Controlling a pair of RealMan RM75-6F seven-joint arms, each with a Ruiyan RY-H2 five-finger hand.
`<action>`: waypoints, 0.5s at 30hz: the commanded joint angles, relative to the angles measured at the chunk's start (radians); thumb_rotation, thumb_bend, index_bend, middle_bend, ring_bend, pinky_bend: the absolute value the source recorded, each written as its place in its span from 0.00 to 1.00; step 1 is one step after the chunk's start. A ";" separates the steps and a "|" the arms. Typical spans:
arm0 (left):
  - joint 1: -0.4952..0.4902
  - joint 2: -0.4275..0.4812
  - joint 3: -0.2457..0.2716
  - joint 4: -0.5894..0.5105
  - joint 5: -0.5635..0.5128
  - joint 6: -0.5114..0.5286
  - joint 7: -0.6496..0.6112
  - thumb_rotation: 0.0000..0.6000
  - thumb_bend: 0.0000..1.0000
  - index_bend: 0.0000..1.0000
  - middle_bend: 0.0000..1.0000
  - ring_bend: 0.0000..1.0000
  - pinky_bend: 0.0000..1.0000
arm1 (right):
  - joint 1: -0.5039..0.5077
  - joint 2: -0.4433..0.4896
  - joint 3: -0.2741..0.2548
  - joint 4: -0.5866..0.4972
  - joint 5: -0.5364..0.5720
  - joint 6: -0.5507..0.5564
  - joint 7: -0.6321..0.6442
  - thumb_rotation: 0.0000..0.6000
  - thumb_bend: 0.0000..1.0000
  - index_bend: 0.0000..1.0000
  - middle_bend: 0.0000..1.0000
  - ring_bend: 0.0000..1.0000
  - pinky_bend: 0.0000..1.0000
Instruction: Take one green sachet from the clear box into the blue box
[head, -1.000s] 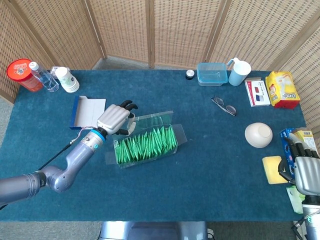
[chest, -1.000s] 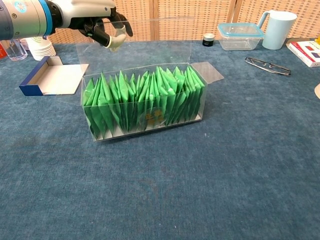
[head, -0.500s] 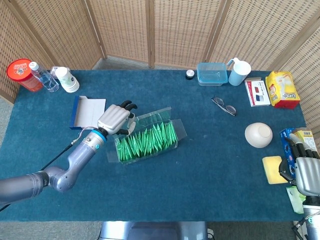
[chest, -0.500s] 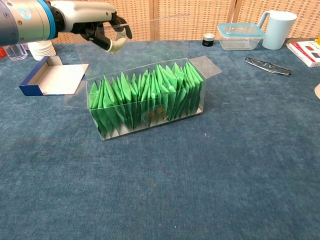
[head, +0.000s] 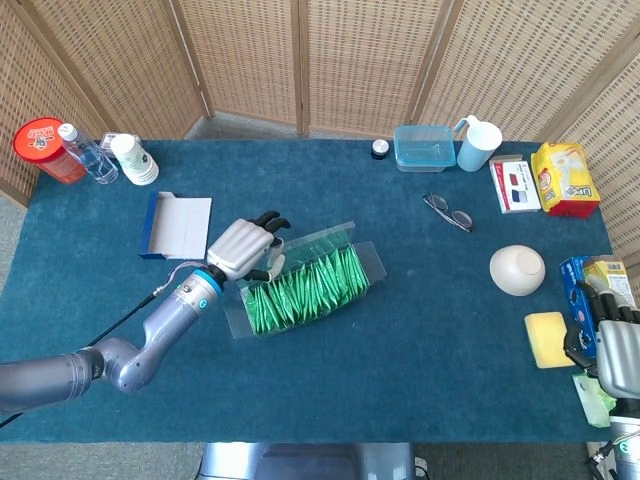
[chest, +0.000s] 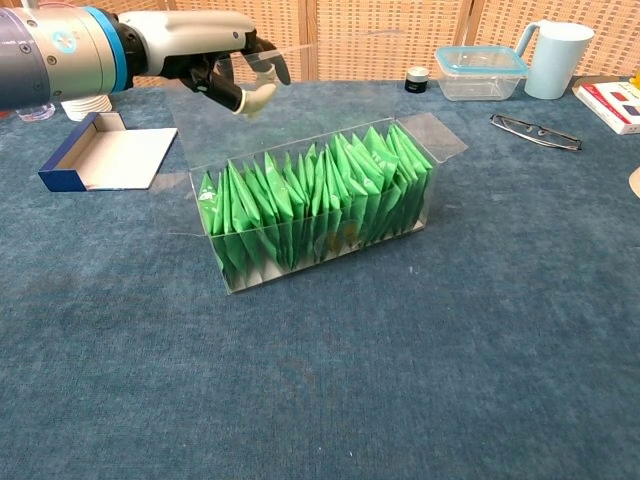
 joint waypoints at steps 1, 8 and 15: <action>0.005 0.005 0.000 -0.008 0.019 -0.007 -0.023 0.58 0.55 0.64 0.19 0.11 0.38 | 0.001 0.000 -0.004 0.011 -0.022 0.000 0.016 0.53 0.72 0.13 0.14 0.18 0.29; 0.009 0.020 0.001 -0.002 0.040 -0.023 -0.053 0.57 0.55 0.46 0.17 0.10 0.38 | 0.002 -0.002 -0.004 0.025 -0.032 0.003 0.030 0.53 0.72 0.13 0.14 0.18 0.29; 0.017 0.030 0.007 0.028 0.035 -0.003 -0.013 0.51 0.55 0.27 0.14 0.09 0.38 | 0.003 -0.007 -0.001 0.033 -0.035 0.003 0.035 0.53 0.72 0.13 0.14 0.18 0.29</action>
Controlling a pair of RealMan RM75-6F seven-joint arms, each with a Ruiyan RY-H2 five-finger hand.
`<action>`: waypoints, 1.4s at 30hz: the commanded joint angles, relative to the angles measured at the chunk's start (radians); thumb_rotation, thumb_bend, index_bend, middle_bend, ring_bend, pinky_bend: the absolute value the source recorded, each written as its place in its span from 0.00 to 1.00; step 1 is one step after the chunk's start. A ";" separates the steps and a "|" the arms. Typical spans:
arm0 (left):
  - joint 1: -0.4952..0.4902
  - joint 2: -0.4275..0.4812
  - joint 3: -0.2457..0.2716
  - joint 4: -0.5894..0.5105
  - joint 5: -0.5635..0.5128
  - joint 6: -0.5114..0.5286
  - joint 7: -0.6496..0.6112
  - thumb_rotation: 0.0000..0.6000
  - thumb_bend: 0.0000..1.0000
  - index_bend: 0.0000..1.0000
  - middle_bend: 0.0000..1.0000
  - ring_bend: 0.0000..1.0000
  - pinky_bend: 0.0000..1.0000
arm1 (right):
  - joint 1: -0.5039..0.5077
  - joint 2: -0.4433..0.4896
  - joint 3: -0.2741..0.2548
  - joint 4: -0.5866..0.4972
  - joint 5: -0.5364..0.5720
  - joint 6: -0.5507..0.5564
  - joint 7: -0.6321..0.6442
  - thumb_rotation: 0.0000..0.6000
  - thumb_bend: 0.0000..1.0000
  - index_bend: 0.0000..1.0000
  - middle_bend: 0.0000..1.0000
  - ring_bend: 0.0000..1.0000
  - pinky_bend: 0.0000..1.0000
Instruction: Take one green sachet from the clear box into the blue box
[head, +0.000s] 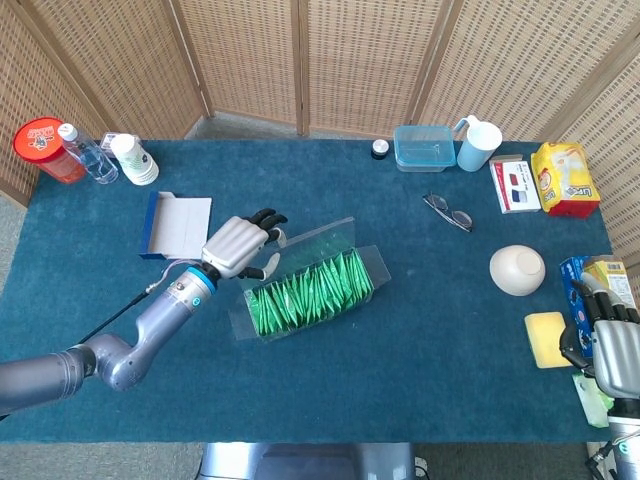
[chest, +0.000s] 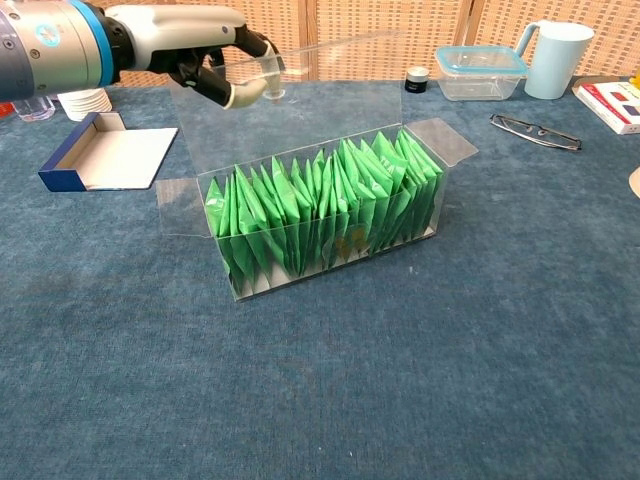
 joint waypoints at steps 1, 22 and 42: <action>0.003 0.006 0.005 0.010 -0.013 0.004 0.023 0.50 0.55 0.26 0.13 0.09 0.38 | 0.001 -0.001 0.001 0.002 -0.001 -0.001 0.002 0.53 0.72 0.13 0.14 0.18 0.29; -0.004 0.008 0.056 0.090 -0.154 -0.015 0.223 0.50 0.55 0.27 0.08 0.05 0.38 | 0.003 -0.002 0.003 0.001 -0.005 -0.001 0.001 0.53 0.72 0.13 0.14 0.18 0.29; 0.053 0.175 -0.001 -0.175 0.025 0.140 0.124 0.55 0.54 0.28 0.08 0.05 0.37 | -0.008 0.001 0.002 -0.006 -0.017 0.019 0.007 0.53 0.72 0.13 0.14 0.18 0.29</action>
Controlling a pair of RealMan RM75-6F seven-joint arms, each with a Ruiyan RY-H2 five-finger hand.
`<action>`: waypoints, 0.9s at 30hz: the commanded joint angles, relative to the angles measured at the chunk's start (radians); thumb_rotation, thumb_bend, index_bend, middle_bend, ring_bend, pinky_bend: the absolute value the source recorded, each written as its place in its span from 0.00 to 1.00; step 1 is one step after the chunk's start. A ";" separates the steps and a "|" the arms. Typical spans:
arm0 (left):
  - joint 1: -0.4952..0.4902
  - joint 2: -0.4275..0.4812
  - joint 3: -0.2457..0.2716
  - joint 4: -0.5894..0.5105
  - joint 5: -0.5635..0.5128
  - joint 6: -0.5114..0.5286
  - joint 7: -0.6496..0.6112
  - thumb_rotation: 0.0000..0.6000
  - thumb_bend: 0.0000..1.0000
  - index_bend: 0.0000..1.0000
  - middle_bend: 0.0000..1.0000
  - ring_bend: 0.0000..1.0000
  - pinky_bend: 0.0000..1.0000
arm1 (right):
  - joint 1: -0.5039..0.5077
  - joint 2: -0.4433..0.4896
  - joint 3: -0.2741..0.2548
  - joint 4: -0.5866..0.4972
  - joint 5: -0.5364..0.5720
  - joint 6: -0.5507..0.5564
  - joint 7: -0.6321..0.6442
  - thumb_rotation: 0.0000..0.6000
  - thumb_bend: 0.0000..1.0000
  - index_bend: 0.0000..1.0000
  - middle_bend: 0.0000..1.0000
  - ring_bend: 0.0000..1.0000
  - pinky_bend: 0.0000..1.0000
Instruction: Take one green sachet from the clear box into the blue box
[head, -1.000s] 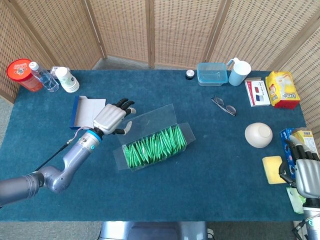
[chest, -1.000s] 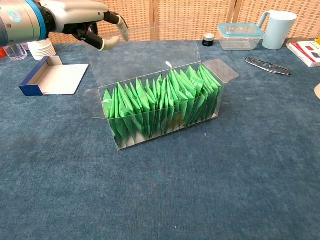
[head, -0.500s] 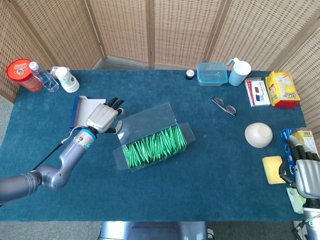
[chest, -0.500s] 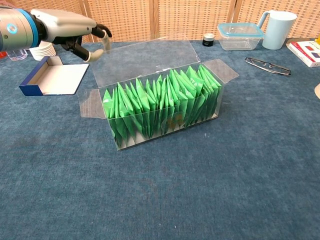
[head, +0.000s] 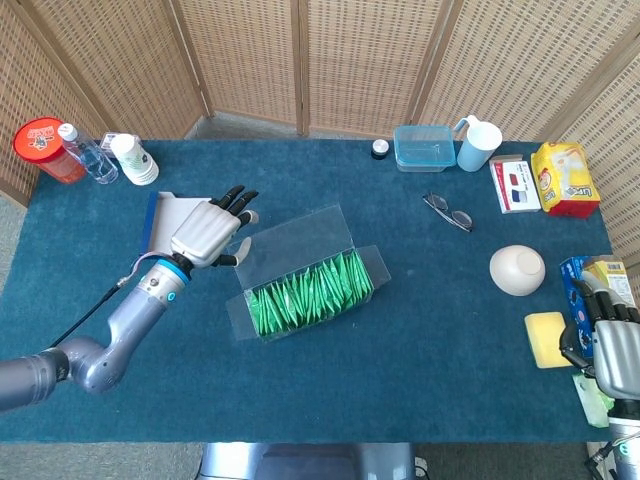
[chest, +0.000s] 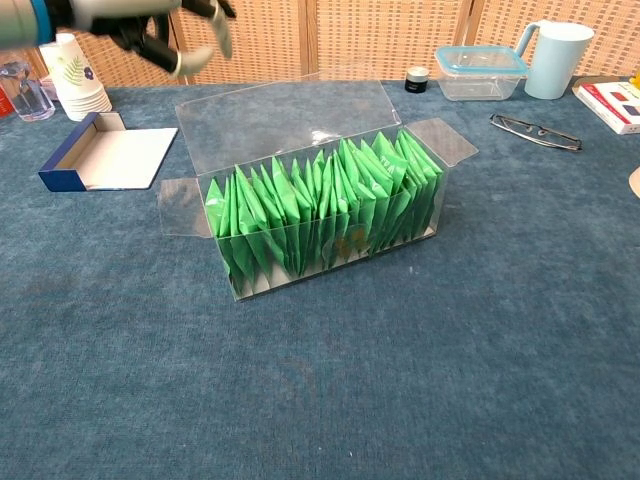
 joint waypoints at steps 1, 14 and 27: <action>0.031 0.059 -0.025 -0.086 0.088 0.045 -0.089 0.63 0.54 0.28 0.08 0.05 0.36 | -0.001 0.001 0.000 0.002 -0.001 0.002 0.003 0.53 0.72 0.13 0.14 0.18 0.29; -0.017 0.076 -0.021 -0.096 0.313 -0.034 -0.231 1.00 0.32 0.34 0.08 0.05 0.35 | -0.002 -0.009 -0.002 0.020 0.000 -0.004 0.024 0.53 0.72 0.13 0.14 0.18 0.29; -0.126 -0.052 -0.036 -0.004 0.258 -0.162 -0.147 1.00 0.30 0.36 0.08 0.05 0.34 | -0.004 -0.015 0.001 0.042 0.008 -0.007 0.050 0.53 0.72 0.13 0.14 0.18 0.29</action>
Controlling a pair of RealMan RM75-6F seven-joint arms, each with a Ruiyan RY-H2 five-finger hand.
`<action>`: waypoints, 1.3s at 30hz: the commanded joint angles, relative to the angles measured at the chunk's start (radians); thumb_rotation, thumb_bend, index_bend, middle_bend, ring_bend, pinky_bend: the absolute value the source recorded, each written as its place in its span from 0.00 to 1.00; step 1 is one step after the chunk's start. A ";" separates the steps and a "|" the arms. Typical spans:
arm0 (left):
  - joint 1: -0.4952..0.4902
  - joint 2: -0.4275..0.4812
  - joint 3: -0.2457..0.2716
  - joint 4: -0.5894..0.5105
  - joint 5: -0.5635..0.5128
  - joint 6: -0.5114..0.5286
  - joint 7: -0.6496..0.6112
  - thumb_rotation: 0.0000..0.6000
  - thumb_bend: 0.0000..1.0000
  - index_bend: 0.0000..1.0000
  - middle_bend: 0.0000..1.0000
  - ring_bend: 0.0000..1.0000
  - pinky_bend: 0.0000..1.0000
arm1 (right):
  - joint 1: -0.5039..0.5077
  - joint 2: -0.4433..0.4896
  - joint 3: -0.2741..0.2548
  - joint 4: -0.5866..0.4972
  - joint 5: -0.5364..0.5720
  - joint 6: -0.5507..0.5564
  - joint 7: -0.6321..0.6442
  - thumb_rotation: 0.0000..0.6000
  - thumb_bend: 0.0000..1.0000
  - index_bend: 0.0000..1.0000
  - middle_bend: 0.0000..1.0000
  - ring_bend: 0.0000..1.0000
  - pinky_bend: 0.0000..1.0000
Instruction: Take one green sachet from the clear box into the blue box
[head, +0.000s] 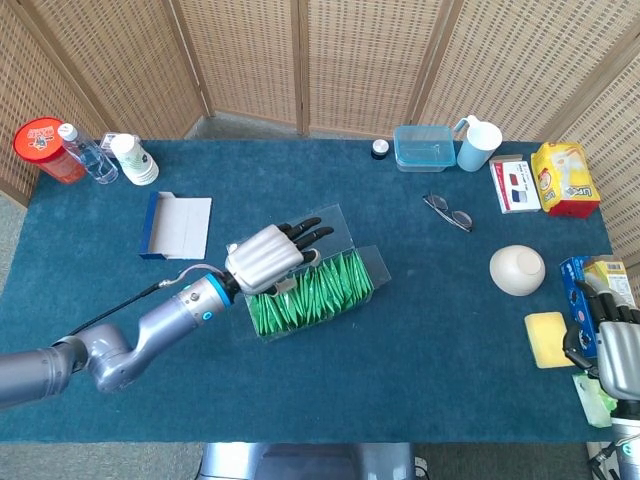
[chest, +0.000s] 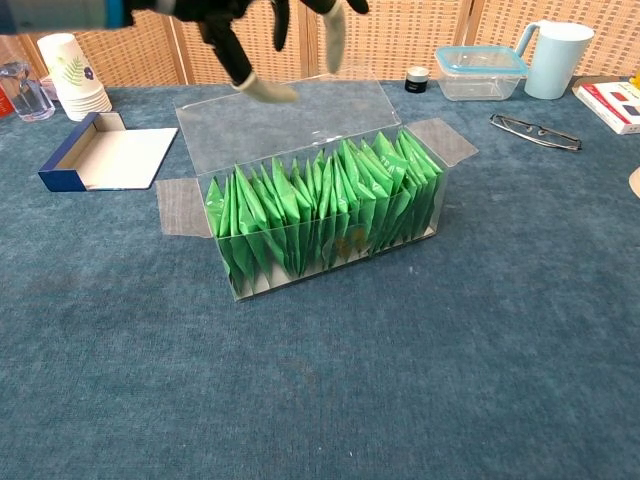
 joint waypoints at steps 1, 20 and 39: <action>-0.028 -0.036 -0.002 0.027 -0.040 -0.032 0.050 1.00 0.30 0.36 0.08 0.05 0.34 | -0.001 -0.002 0.000 0.003 0.001 0.000 0.003 0.53 0.72 0.13 0.14 0.18 0.29; -0.109 -0.157 0.014 0.136 -0.233 -0.086 0.225 1.00 0.30 0.36 0.08 0.03 0.32 | -0.020 -0.008 -0.002 0.016 0.010 0.018 0.018 0.53 0.72 0.13 0.14 0.18 0.29; -0.147 -0.222 0.043 0.184 -0.299 -0.089 0.278 1.00 0.30 0.40 0.08 0.03 0.31 | -0.040 0.000 0.002 0.022 0.013 0.041 0.032 0.53 0.72 0.13 0.14 0.18 0.29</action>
